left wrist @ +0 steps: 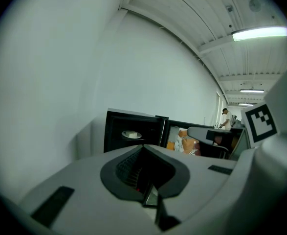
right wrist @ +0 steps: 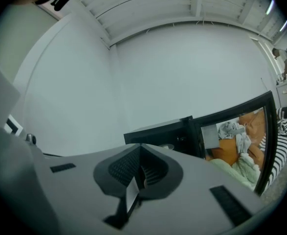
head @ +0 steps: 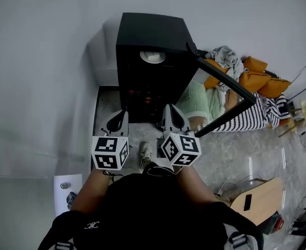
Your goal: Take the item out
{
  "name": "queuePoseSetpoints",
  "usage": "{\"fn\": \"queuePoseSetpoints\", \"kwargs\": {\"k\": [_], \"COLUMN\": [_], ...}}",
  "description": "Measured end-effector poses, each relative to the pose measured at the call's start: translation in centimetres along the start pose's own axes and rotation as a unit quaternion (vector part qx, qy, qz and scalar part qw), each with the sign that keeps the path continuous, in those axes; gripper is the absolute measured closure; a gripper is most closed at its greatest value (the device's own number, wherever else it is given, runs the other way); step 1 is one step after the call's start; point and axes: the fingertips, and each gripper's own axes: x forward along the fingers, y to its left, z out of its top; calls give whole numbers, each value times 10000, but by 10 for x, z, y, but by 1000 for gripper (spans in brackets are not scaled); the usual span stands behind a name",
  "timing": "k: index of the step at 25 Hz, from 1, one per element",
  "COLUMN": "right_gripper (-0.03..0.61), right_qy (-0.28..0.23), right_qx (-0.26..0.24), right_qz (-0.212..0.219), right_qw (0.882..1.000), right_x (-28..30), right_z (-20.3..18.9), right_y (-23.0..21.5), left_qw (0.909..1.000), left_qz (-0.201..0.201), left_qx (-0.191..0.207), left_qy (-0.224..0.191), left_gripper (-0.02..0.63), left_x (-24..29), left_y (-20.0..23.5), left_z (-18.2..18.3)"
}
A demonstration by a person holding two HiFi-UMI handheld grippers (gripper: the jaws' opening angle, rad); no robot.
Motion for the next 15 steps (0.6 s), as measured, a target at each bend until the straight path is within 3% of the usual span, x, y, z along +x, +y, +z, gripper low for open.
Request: {"fn": "queuePoseSetpoints", "kwargs": {"k": [15], "right_gripper": [571], "right_qy": [545], "right_qx": [-392], "right_qz": [-16], "right_qw": [9977], "right_x": [133], "right_z": [-2], "right_y": [-69], "left_qw": [9987], "left_qz": [130], "left_qx": [-148], "left_qy": [479], "left_gripper": [606], "left_x": [154], "left_y": [32], "left_z": [19]}}
